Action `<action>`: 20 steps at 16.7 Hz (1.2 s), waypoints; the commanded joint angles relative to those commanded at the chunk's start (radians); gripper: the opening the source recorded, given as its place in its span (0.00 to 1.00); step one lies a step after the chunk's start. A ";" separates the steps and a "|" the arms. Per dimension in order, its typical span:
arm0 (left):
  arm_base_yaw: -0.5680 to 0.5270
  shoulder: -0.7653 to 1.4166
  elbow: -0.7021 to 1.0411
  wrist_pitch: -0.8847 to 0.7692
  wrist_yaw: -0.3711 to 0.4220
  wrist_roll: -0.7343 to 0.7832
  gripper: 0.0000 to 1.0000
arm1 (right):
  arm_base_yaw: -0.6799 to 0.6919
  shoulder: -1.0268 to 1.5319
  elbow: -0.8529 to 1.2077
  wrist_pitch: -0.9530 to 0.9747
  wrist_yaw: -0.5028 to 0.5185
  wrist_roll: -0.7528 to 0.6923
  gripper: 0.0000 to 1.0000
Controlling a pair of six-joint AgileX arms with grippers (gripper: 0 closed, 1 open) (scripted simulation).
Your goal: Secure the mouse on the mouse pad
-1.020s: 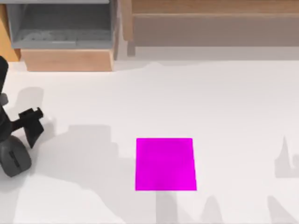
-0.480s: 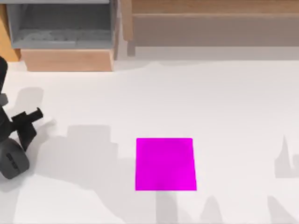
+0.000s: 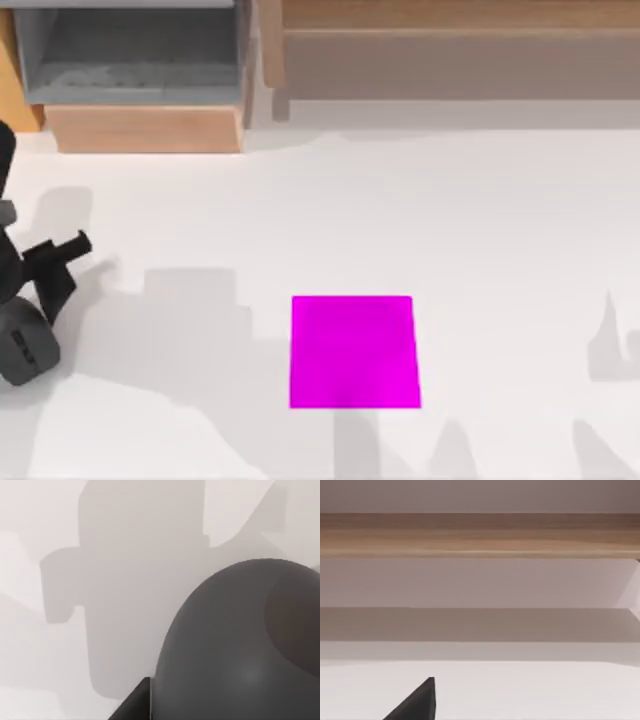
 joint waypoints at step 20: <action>-0.022 -0.140 0.255 -0.409 0.006 0.082 0.00 | 0.000 0.000 0.000 0.000 0.000 0.000 1.00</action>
